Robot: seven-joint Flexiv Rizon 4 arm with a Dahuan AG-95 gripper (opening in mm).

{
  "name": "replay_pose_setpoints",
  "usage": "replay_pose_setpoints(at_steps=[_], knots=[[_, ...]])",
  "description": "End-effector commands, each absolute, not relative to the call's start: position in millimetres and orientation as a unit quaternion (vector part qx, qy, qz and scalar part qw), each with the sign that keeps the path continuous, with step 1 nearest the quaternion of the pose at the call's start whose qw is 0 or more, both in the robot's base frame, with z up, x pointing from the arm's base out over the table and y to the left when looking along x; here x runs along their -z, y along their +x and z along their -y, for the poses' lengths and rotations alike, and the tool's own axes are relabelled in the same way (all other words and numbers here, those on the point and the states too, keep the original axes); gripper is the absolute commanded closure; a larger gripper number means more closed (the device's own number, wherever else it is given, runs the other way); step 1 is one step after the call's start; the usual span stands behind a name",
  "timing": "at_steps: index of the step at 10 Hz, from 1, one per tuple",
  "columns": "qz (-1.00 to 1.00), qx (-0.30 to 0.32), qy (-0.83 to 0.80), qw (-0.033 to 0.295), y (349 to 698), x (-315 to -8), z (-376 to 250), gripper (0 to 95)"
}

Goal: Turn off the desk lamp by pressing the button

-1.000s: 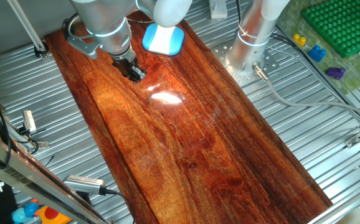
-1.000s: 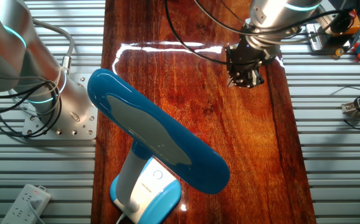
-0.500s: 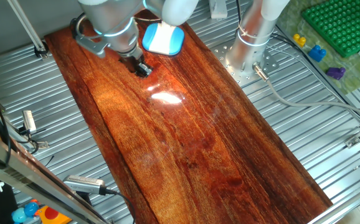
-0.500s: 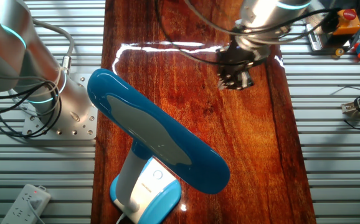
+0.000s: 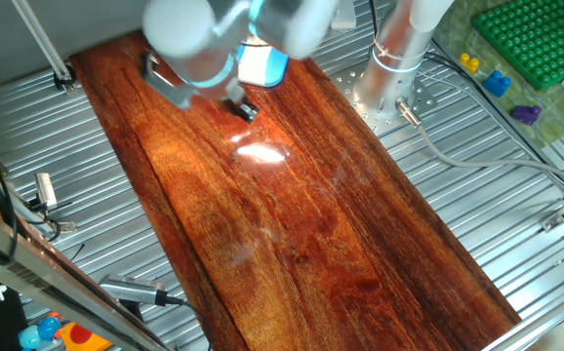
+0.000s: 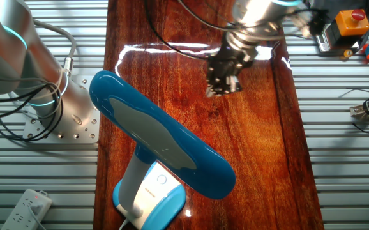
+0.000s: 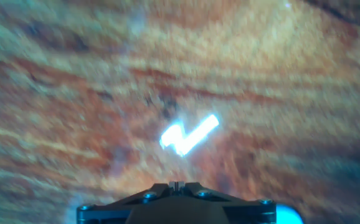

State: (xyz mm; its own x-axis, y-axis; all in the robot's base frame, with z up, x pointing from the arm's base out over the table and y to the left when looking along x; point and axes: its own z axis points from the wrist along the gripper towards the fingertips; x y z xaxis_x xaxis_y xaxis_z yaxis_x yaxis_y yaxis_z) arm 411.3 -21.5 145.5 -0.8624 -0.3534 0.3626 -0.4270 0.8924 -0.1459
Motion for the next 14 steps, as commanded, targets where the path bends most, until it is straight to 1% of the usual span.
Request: replay_pose_setpoints(at_steps=[1, 5, 9, 14], knots=[[0.932, -0.203, 0.232, 0.191, 383, -137, 22, 95.0], [0.935, -0.202, 0.233, 0.178, 360, -133, 19, 95.0], [0.939, -0.193, 0.236, 0.159, 358, -132, 19, 95.0], [0.939, -0.2, 0.237, 0.151, 358, -132, 19, 95.0]])
